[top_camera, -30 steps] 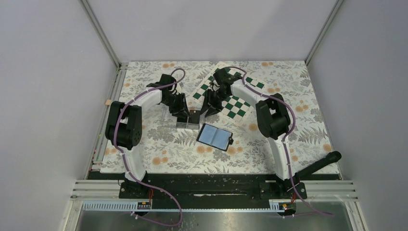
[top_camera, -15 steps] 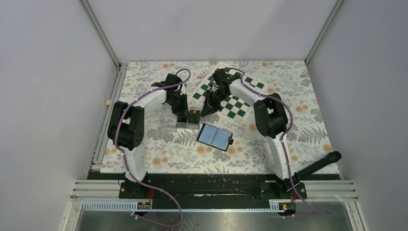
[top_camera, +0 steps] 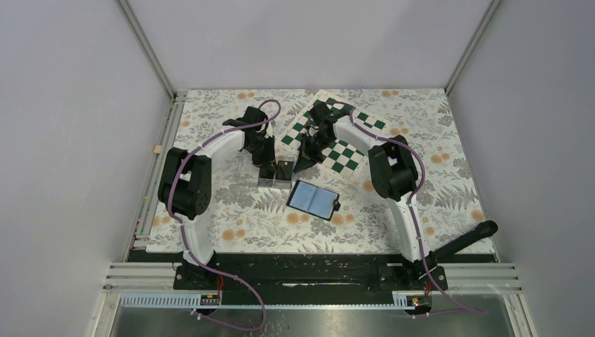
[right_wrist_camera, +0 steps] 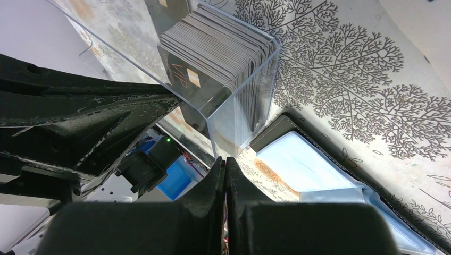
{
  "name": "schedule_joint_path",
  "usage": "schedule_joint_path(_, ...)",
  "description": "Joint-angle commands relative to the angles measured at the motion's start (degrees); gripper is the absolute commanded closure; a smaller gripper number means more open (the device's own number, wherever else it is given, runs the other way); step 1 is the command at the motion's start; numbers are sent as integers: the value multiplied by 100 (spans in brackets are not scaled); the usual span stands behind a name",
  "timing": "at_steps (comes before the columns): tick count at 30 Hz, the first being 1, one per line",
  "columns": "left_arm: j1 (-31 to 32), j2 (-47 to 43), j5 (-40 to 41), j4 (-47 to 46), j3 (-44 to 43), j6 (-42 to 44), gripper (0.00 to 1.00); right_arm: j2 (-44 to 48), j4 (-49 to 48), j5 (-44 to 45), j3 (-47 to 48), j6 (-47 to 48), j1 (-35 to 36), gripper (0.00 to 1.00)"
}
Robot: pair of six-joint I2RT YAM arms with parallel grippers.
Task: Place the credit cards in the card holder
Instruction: Pick up the credit card from the storage box.
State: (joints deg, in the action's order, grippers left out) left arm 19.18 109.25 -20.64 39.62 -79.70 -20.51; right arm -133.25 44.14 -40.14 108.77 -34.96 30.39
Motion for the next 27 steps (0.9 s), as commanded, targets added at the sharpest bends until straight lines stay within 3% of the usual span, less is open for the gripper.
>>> schedule_joint_path(1, 81, -158, -27, -13, -250, 40, 100, -1, 158, -168, 271, 51, 72, 99)
schedule_joint_path(11, 247, -50, 655, 530, -528, 338, 100, -5, 173, -178, 251, 74, 81, 100)
schedule_joint_path(17, 344, 156, 829, 687, -622, 406, 83, -8, 173, -196, 256, 74, 89, 100)
schedule_joint_path(22, 393, 246, 806, 698, -635, 412, 79, -3, 171, -213, 248, 77, 90, 100)
schedule_joint_path(24, 400, 268, 788, 699, -646, 408, 79, 1, 174, -214, 236, 92, 85, 100)
schedule_joint_path(27, 402, 276, 715, 694, -658, 432, 91, -7, 167, -221, 234, 86, 90, 100)
